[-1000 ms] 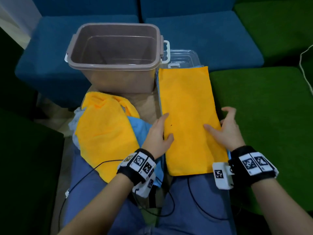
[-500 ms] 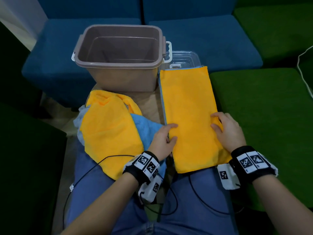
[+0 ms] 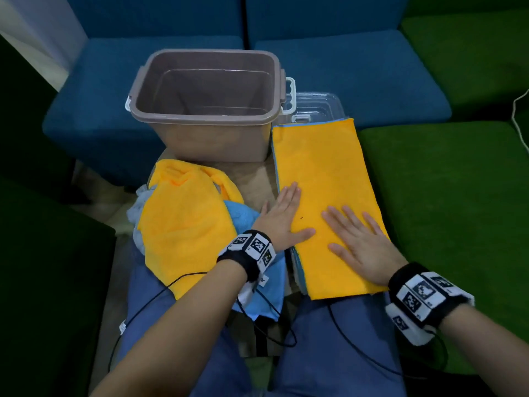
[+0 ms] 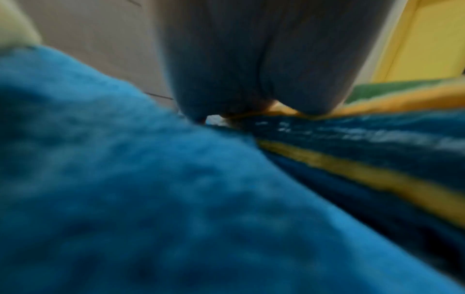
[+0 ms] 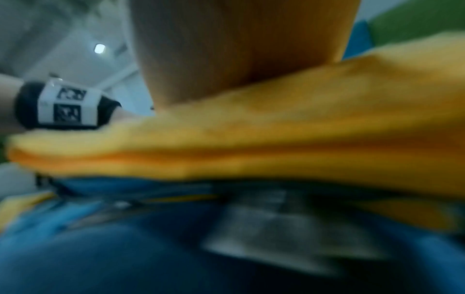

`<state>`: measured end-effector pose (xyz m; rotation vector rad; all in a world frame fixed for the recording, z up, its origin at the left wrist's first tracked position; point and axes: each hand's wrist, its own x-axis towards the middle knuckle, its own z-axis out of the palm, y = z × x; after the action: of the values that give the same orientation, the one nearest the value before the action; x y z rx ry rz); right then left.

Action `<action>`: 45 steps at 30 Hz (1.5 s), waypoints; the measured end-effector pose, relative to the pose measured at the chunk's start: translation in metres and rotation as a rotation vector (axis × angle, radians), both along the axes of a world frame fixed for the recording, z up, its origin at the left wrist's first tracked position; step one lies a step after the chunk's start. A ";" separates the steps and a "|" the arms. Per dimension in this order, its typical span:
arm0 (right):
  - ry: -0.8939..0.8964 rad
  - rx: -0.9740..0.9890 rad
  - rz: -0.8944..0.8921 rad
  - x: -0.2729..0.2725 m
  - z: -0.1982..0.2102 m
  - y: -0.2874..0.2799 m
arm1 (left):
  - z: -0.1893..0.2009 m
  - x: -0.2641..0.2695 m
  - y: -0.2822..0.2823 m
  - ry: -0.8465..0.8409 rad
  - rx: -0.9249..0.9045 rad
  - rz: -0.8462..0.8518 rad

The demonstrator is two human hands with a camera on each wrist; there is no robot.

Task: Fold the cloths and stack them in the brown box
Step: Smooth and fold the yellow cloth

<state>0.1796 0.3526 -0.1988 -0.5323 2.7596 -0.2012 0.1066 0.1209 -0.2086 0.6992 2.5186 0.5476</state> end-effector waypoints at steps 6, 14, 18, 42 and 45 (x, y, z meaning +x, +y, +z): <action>-0.021 0.016 -0.231 -0.018 0.000 0.023 | 0.007 -0.007 -0.003 -0.036 -0.063 -0.060; -0.047 -0.029 -0.080 -0.081 0.021 -0.010 | 0.046 -0.041 0.039 0.065 -0.147 0.012; -0.062 0.025 -0.082 -0.112 0.017 -0.003 | 0.044 -0.083 0.034 0.001 -0.273 0.017; -0.142 -0.088 -0.229 0.016 0.013 0.018 | 0.027 -0.086 0.023 0.082 -0.273 0.034; -0.180 -0.068 -0.194 0.039 0.020 0.032 | 0.037 -0.074 0.029 0.144 -0.370 -0.008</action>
<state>0.2184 0.3848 -0.1793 -0.2476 2.6334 -0.3700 0.0326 0.1501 -0.1718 0.6240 2.6448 0.0221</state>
